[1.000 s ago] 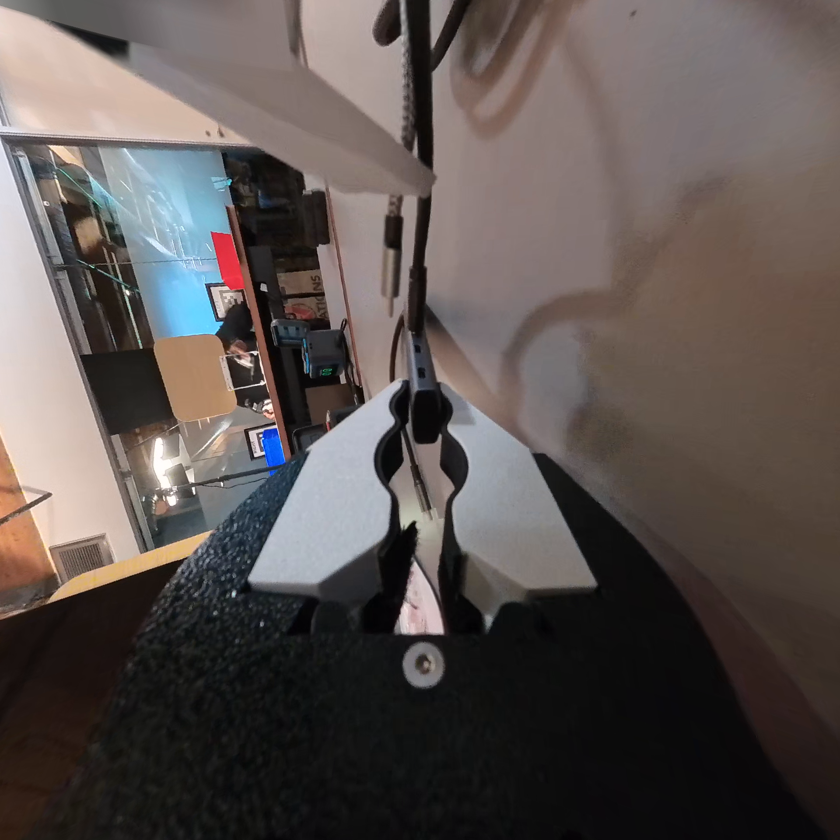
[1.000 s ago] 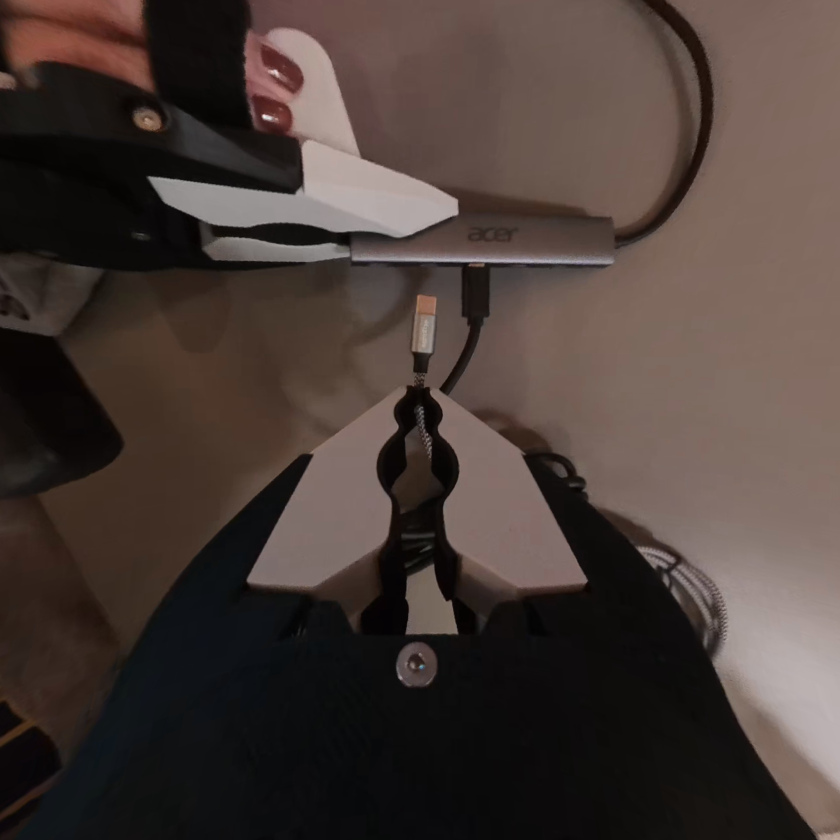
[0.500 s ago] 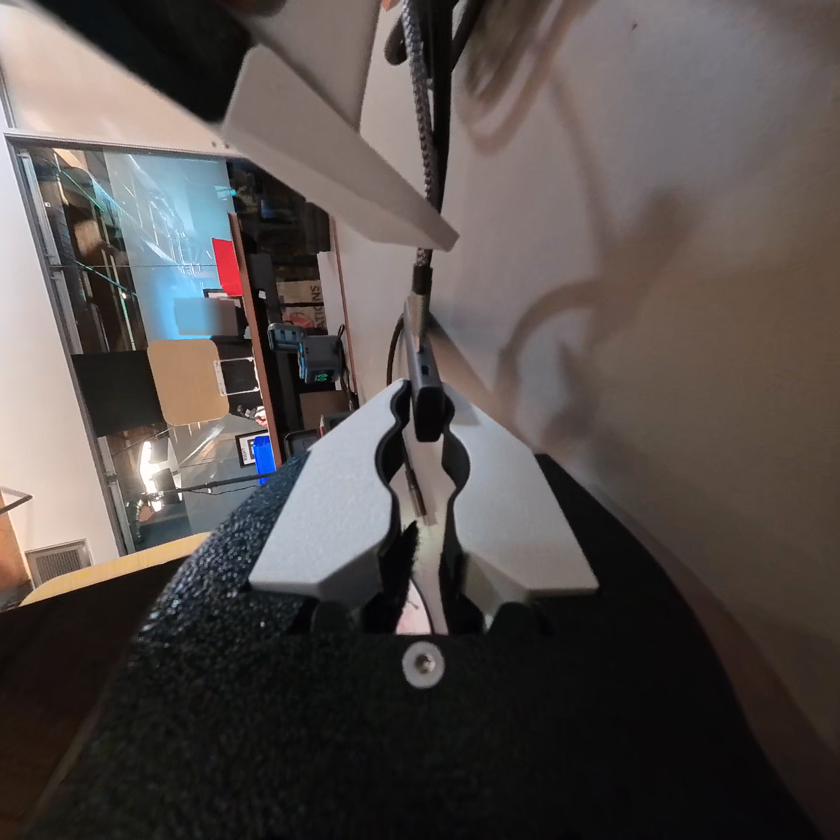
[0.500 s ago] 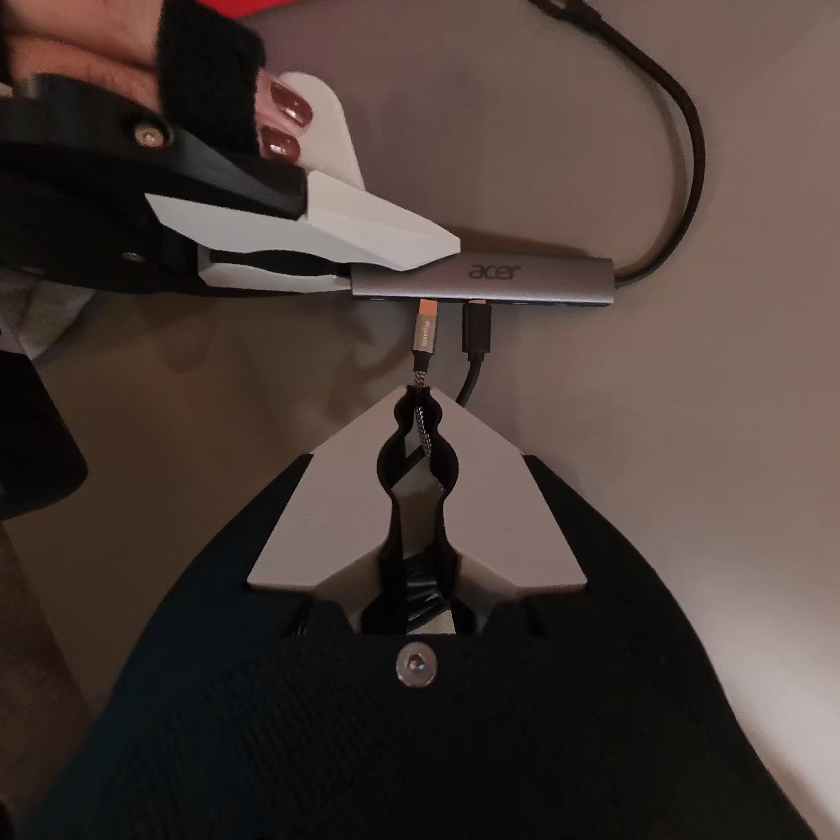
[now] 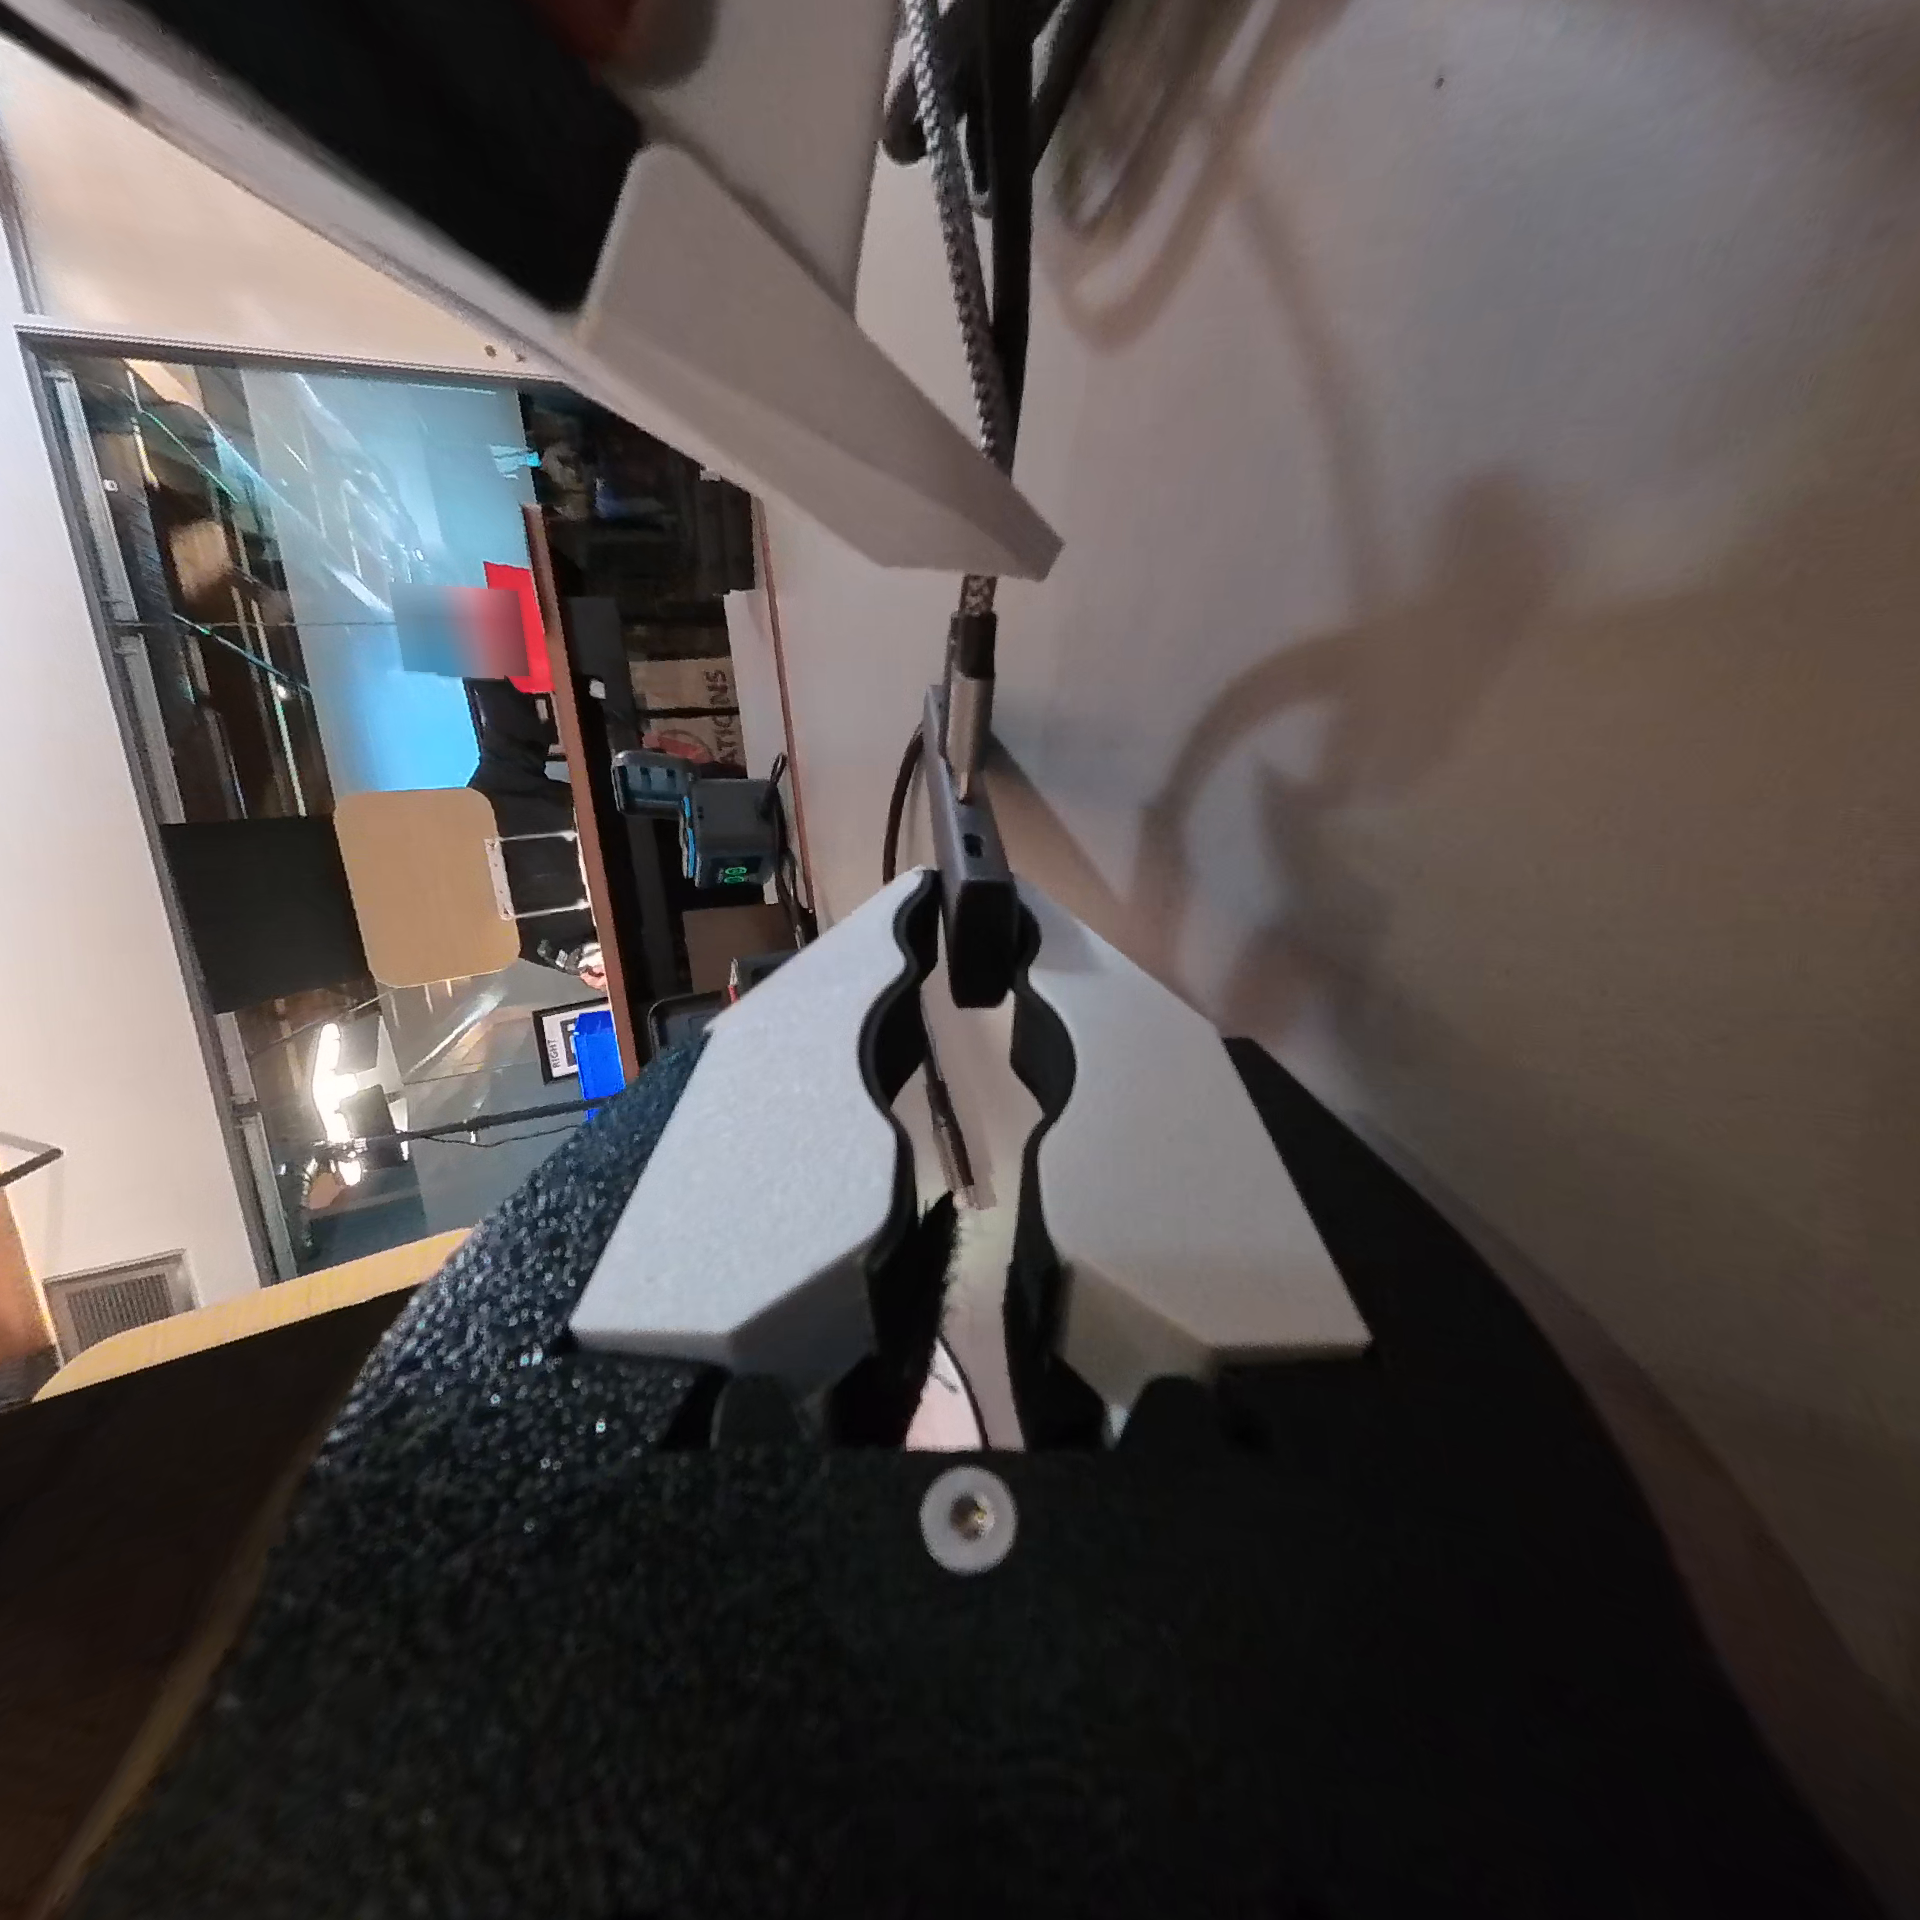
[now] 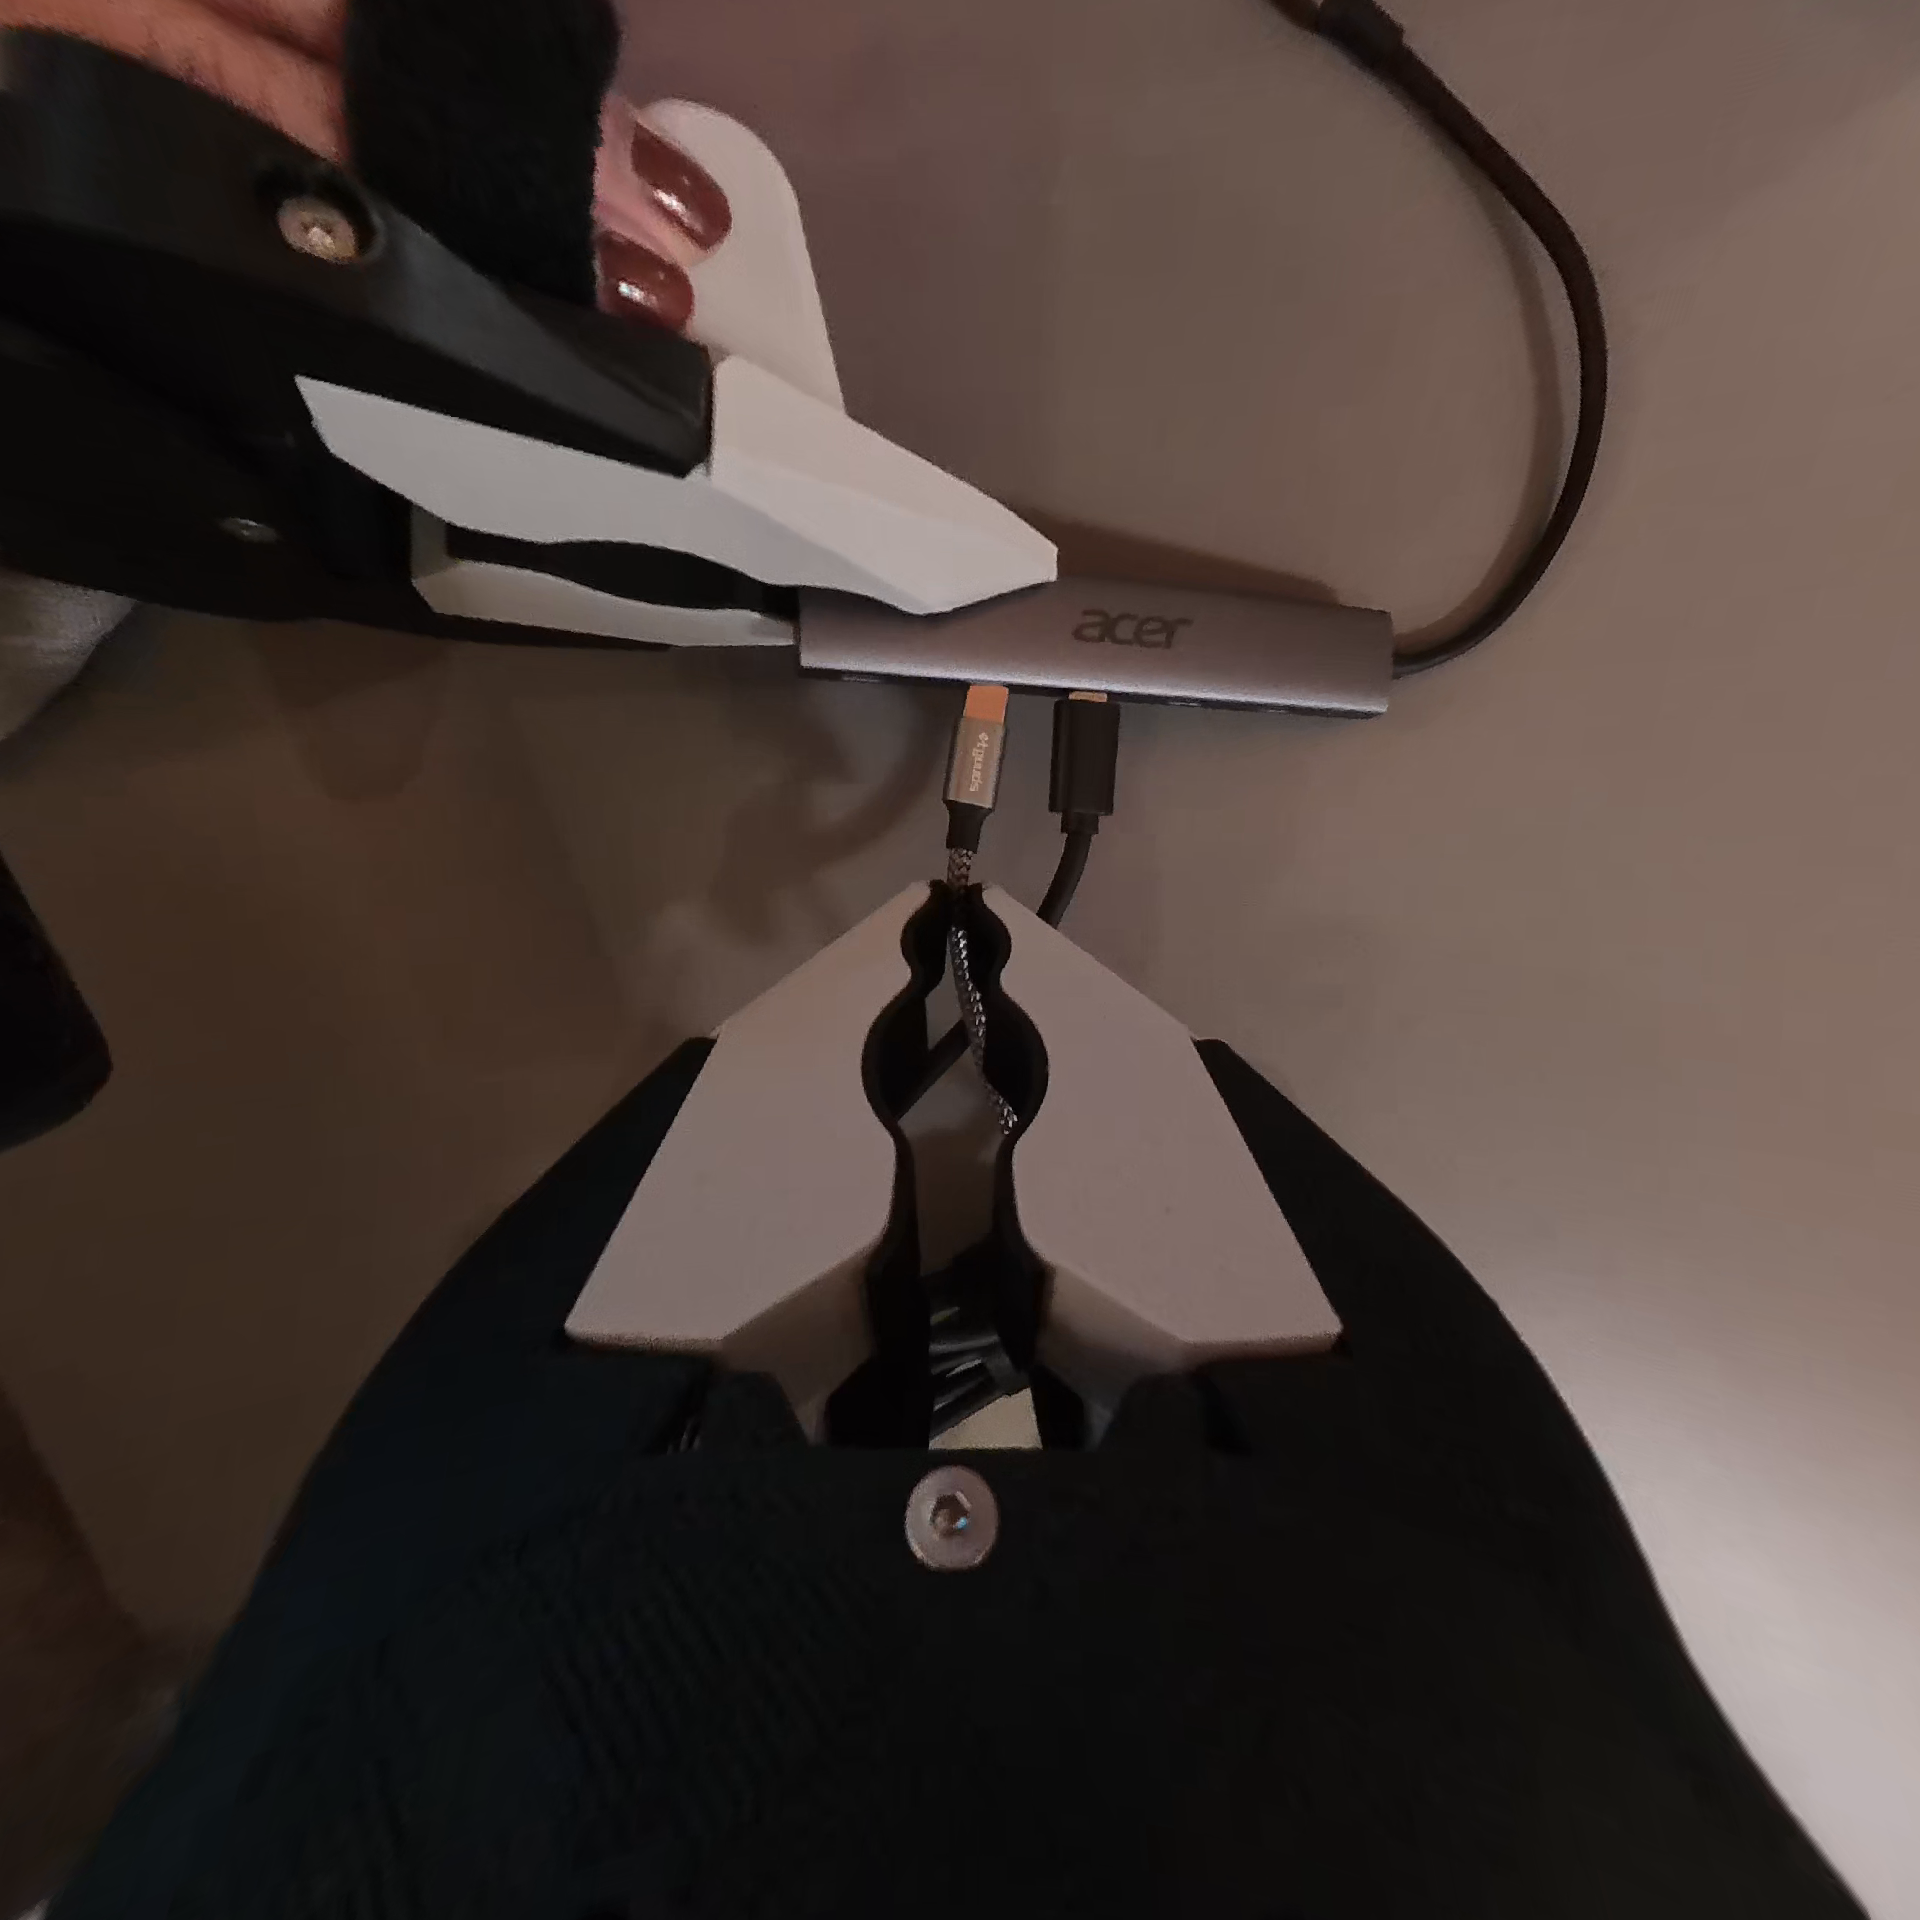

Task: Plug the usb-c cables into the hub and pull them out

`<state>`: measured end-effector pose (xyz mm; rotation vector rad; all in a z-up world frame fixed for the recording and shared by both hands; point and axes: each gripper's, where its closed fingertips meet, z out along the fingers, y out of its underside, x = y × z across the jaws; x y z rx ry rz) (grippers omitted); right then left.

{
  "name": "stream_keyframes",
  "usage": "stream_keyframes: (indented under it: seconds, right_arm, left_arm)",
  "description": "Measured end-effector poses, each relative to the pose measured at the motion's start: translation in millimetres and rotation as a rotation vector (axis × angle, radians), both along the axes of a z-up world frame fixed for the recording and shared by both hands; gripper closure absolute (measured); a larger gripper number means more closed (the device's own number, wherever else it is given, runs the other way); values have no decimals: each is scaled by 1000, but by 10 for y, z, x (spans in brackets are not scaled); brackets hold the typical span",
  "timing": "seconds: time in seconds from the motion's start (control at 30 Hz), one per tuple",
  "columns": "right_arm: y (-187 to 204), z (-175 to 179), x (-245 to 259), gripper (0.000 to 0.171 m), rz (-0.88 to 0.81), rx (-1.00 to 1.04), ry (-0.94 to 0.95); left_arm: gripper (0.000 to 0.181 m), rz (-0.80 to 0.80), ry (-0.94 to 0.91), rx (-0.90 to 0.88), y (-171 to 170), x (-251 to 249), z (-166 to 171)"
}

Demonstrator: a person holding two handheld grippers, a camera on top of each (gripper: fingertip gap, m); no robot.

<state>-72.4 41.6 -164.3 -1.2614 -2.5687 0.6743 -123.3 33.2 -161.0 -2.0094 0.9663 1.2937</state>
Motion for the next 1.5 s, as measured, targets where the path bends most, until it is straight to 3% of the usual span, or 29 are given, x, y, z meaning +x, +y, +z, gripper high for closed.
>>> stream_keyframes:
  seconds: [0.03, 0.67, 0.87, 1.1, 1.5]
  right_arm:
    - [-5, 3, 3, 170, 7, -6, 2]
    - [1, 7, 61, 170, 91, -70, -45]
    - [1, -27, 75, 170, 105, -37, 16]
    - [40, 65, 58, 171, 64, -191, 102]
    - [46, 44, 32, 171, 48, -218, 154]
  left_arm:
    - [173, -3, -3, 2, -1, 3, 2]
    - [173, -76, -30, 18, 28, 139, 9]
    - [174, -54, -17, 4, 43, 146, -22]
    - [173, -59, 2, -22, 53, 140, -93]
    - [173, -21, 14, -35, 58, 78, -215]
